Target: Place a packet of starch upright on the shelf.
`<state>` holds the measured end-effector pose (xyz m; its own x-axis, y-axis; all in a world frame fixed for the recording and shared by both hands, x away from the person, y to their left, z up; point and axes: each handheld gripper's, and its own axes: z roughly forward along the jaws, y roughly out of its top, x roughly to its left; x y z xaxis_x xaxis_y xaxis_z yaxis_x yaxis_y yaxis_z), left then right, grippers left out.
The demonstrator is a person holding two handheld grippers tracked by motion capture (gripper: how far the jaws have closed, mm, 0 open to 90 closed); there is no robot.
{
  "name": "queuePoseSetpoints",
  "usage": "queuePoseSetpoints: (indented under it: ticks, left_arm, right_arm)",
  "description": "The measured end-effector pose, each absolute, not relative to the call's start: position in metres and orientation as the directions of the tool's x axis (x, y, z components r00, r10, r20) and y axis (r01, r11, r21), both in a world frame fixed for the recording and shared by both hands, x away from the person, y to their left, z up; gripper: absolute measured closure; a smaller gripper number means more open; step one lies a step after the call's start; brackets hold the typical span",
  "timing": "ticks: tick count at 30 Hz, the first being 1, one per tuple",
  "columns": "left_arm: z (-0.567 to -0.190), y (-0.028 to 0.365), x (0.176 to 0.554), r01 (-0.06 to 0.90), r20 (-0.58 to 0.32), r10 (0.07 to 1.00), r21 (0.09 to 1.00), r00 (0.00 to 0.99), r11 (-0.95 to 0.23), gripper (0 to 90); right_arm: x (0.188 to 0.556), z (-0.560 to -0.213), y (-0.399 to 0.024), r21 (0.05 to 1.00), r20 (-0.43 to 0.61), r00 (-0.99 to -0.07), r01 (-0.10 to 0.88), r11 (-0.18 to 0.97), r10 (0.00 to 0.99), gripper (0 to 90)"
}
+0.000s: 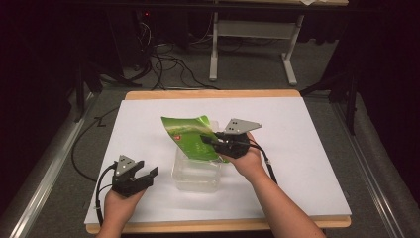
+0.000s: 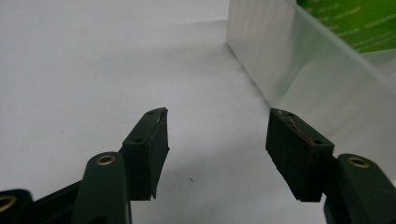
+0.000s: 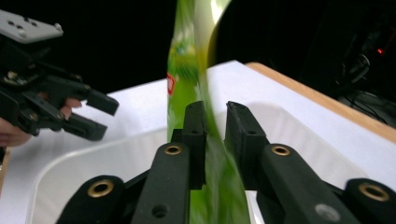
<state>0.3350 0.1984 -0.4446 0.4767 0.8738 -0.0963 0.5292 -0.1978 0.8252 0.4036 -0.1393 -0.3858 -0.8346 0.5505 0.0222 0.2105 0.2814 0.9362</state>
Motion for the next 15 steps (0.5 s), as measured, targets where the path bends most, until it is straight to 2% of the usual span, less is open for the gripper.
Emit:
queuePoseSetpoints:
  ticks: [5, 7, 8, 10, 13, 14, 15]
  left_arm:
    - [-0.445, 0.196, 0.336, 0.535, -0.104, 0.871, 0.821, 0.481, -0.197, 40.6]
    - [-0.446, 0.194, 0.336, 0.540, -0.119, 0.866, 0.820, 0.485, -0.190, 44.7]
    - [-0.446, 0.193, 0.337, 0.541, -0.126, 0.864, 0.820, 0.488, -0.186, 49.0]
    - [-0.447, 0.187, 0.338, 0.543, -0.149, 0.851, 0.821, 0.503, -0.177, 66.4]
    - [-0.447, 0.175, 0.341, 0.528, -0.137, 0.851, 0.829, 0.507, -0.181, 81.6]
    - [-0.447, 0.172, 0.342, 0.524, -0.144, 0.853, 0.836, 0.501, -0.166, 89.5]
    - [-0.447, 0.169, 0.344, 0.522, -0.156, 0.854, 0.839, 0.496, -0.150, 89.5]
  right_arm:
    - [0.397, -0.402, -0.157, 0.925, 0.075, -0.816, 0.272, 0.267, 0.573, 72.6]
    - [0.394, -0.408, -0.162, 0.923, 0.089, -0.813, 0.284, 0.259, 0.576, 72.3]
    - [0.392, -0.410, -0.165, 0.923, 0.090, -0.811, 0.286, 0.257, 0.578, 72.2]
    - [0.389, -0.412, -0.169, 0.922, 0.098, -0.806, 0.294, 0.253, 0.584, 72.0]
    - [0.385, -0.415, -0.174, 0.921, 0.094, -0.800, 0.297, 0.254, 0.593, 72.0]
    - [0.382, -0.417, -0.177, 0.921, 0.095, -0.794, 0.299, 0.249, 0.600, 72.3]
    - [0.382, -0.417, -0.177, 0.921, 0.095, -0.794, 0.299, 0.249, 0.600, 72.3]
